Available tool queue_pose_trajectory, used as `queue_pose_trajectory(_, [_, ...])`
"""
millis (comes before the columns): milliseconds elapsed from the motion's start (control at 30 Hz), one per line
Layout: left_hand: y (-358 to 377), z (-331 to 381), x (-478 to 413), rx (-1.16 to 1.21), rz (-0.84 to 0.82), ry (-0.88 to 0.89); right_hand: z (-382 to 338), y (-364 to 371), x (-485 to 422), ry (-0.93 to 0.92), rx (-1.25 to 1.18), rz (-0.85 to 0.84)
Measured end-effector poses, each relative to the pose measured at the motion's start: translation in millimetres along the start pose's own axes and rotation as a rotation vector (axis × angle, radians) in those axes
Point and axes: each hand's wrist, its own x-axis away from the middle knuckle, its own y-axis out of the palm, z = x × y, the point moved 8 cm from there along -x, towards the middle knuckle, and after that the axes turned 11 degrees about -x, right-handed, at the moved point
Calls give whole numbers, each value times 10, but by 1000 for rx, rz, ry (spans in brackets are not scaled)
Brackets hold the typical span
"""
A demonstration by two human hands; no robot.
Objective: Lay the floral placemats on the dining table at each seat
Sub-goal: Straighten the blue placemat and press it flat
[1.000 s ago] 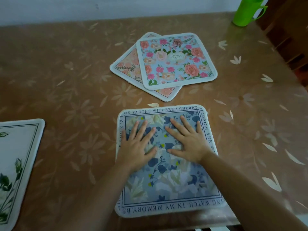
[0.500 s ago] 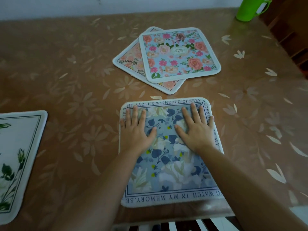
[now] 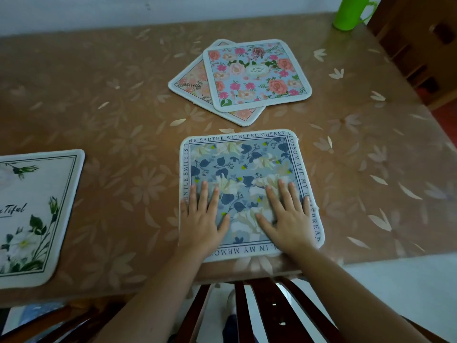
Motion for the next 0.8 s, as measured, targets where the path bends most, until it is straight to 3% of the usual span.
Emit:
queue_pose_trajectory(200, [55, 74, 377, -31, -64, 59, -69, 45, 370, -5, -17, 20])
queue_pose_trajectory(333, [43, 124, 499, 4, -136, 100, -93, 70, 456, 22, 13, -63])
queue_pose_trajectory(633, [-170, 274, 842, 57, -468, 188, -397, -155, 757, 30, -89, -197])
queue_pose_trajectory(800, [-678, 212, 1115, 218, -270, 156, -726, -356, 1049, -41, -85, -147])
